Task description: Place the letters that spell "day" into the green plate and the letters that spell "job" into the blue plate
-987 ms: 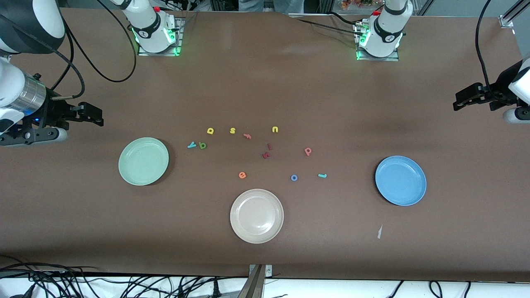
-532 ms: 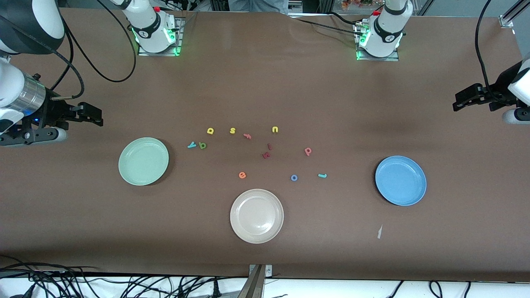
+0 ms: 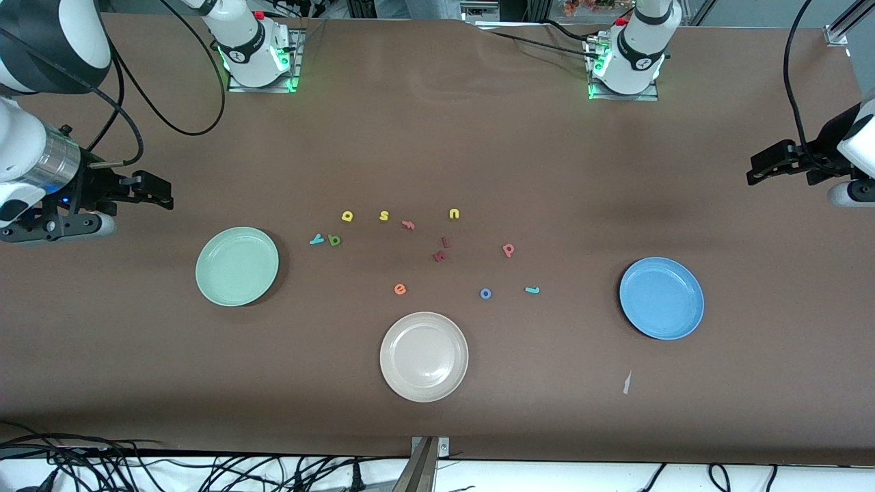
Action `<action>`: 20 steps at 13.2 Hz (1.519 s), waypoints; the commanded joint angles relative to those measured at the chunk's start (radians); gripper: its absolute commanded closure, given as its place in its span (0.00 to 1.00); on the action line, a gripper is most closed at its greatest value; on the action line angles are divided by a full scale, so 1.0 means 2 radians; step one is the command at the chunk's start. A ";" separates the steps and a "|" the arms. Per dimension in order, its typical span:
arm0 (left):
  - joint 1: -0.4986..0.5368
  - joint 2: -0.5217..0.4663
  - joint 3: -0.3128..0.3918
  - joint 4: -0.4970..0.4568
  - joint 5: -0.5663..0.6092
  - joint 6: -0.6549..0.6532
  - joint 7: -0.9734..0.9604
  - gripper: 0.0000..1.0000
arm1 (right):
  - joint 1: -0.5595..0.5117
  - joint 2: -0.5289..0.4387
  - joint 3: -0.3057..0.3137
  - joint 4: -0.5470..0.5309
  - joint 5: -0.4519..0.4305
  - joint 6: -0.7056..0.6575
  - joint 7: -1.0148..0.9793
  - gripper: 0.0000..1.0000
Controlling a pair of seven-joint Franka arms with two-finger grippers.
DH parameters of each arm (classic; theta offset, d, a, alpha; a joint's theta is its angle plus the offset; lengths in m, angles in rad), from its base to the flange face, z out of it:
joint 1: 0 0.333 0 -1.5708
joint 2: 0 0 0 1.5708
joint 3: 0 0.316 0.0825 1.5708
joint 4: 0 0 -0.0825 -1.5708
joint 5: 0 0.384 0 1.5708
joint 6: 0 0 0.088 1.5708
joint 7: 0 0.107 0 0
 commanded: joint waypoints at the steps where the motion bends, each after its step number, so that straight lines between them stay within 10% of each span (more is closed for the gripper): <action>1: 0.000 0.001 -0.001 0.002 0.012 0.002 -0.003 0.00 | -0.002 -0.005 0.001 -0.007 0.010 0.006 -0.007 0.00; 20: 0.000 0.001 -0.001 0.000 0.012 0.011 -0.003 0.00 | -0.002 -0.005 0.001 -0.008 0.010 0.006 -0.007 0.00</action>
